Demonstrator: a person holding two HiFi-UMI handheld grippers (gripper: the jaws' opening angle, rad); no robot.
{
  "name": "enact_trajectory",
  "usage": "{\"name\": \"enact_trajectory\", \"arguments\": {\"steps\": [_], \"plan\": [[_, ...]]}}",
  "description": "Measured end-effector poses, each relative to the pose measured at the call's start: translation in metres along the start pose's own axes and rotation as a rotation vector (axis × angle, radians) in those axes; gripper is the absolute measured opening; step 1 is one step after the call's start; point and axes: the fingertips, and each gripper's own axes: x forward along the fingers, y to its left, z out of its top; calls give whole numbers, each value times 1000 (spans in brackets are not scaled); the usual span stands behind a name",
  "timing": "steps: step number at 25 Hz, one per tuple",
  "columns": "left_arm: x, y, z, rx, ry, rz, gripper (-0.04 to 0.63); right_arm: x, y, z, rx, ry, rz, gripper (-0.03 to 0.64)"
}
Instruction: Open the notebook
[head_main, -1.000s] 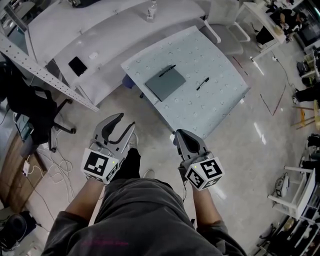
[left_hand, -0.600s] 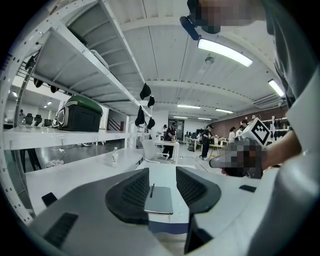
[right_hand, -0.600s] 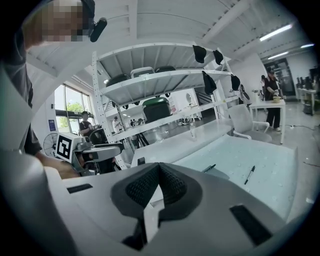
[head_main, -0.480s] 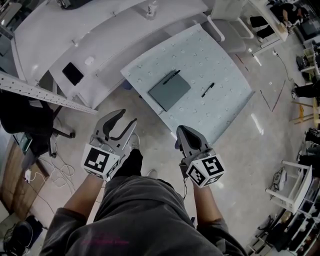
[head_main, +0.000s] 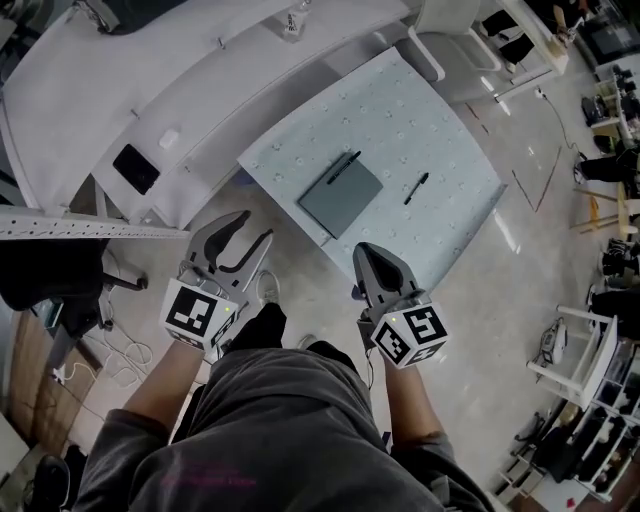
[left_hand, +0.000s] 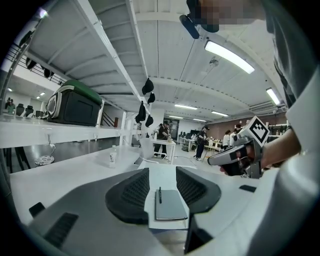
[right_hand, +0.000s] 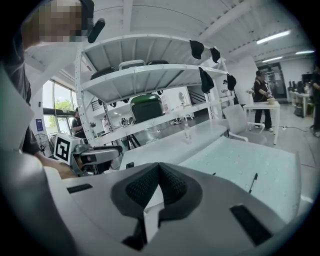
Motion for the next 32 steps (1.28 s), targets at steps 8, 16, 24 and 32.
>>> {"name": "enact_trajectory", "arguments": {"steps": [8, 16, 24, 32], "plan": [[11, 23, -2, -17, 9, -11, 167, 27, 3, 15, -20, 3, -7, 3], [25, 29, -20, -48, 28, -11, 167, 46, -7, 11, -25, 19, -1, 3], [47, 35, -49, -89, 67, 26, 166, 73, -25, 0, -46, 60, 48, 3], [83, 33, -81, -160, 114, 76, 166, 101, -57, -17, -50, 114, 123, 3]]}}
